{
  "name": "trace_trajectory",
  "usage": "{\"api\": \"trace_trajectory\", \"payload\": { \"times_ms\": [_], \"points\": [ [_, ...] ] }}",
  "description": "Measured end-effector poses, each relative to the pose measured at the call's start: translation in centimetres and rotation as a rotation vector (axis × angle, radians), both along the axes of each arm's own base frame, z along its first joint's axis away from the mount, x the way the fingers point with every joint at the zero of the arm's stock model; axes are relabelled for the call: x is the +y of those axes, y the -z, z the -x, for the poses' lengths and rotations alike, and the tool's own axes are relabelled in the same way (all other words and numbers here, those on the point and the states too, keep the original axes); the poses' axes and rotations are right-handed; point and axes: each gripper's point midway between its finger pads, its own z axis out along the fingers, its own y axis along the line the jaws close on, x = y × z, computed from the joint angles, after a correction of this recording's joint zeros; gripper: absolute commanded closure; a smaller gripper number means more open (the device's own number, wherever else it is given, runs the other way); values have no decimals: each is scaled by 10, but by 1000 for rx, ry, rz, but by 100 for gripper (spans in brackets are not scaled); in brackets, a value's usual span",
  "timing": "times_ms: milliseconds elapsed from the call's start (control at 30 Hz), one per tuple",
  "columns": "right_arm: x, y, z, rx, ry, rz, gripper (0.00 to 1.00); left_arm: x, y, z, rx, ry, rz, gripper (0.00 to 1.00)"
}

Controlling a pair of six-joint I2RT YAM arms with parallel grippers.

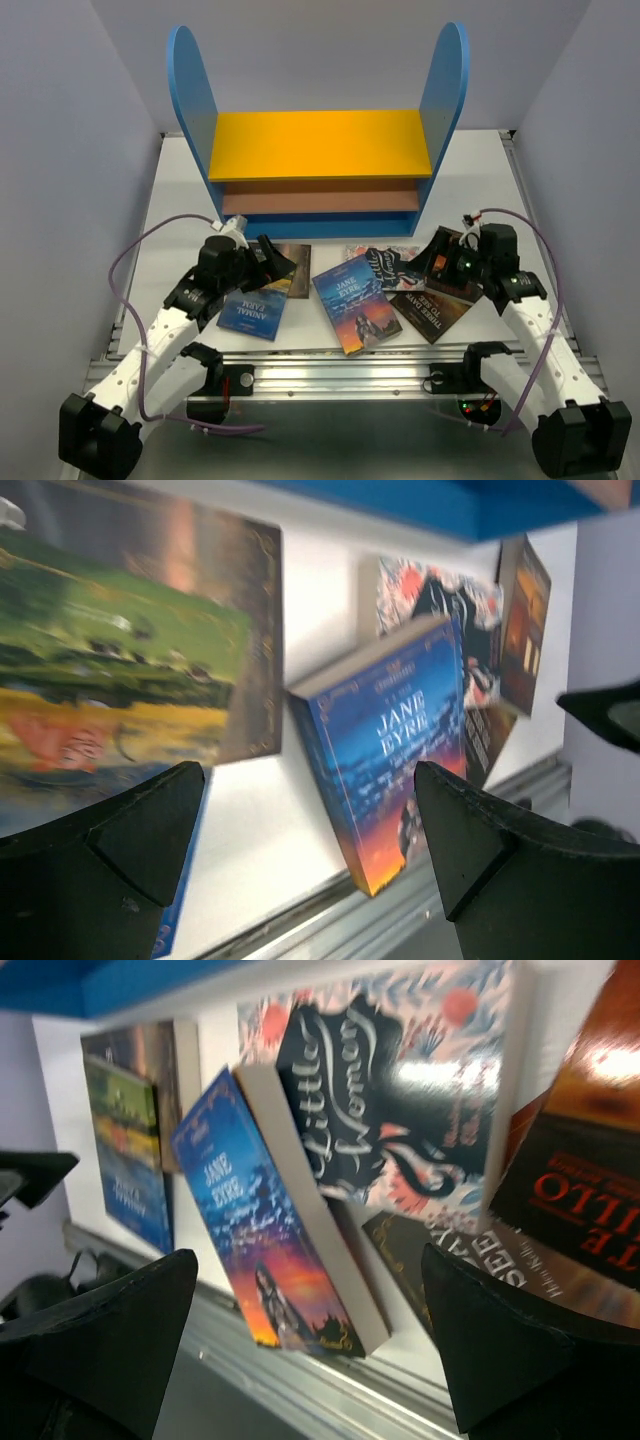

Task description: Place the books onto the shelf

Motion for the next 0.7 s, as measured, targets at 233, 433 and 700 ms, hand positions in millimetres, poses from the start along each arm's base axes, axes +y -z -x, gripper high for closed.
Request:
{"api": "trace_trajectory", "payload": {
  "times_ms": [233, 433, 700],
  "points": [
    [47, 25, 40, 127, -240, -65, 0, -47, 22, 35, 66, 174, 59, 1],
    [72, 62, 64, 232, -351, -14, 0, -69, 35, 48, 99, 235, 91, 1],
    [71, 82, 53, 215, -329, 31, 0, -98, 72, 67, 210, 321, 57, 11]
  ]
}}
